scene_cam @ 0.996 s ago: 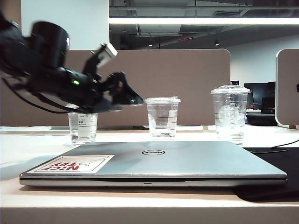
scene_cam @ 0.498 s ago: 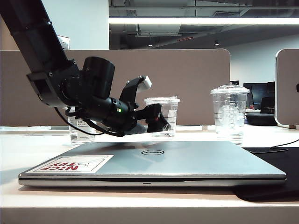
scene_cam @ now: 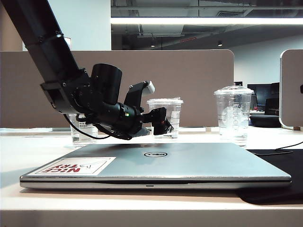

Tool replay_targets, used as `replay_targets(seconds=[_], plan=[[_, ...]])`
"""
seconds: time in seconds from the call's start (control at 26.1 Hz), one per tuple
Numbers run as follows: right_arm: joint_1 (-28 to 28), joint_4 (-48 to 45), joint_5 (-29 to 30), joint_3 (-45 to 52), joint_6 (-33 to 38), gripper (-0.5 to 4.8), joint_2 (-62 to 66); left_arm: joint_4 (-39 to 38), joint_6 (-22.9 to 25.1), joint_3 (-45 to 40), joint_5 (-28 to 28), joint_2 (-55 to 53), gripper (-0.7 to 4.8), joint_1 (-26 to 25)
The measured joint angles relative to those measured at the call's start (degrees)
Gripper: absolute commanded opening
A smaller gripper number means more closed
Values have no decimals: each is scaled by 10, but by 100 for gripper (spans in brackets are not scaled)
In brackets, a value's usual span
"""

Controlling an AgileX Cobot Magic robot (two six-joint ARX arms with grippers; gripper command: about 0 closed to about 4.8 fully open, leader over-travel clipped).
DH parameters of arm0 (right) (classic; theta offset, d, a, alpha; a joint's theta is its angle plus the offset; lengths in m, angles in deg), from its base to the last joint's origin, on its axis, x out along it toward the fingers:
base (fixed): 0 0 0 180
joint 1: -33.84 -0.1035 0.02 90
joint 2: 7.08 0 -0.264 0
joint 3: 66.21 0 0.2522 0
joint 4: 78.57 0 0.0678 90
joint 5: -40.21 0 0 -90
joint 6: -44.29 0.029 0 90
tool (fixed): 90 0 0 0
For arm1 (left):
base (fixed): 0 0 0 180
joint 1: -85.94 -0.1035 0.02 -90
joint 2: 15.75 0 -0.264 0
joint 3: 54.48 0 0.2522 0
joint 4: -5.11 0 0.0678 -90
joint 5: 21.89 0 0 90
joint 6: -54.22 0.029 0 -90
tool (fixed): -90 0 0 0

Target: Pick up the coffee cup on the middle and place it on the left side of the laptop.

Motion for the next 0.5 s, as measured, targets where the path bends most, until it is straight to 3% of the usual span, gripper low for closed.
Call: replay_targets(seconds=[0.5], plan=[[0, 0, 0, 0, 0, -5, 0, -2, -19, 63, -33, -52, 479, 0]])
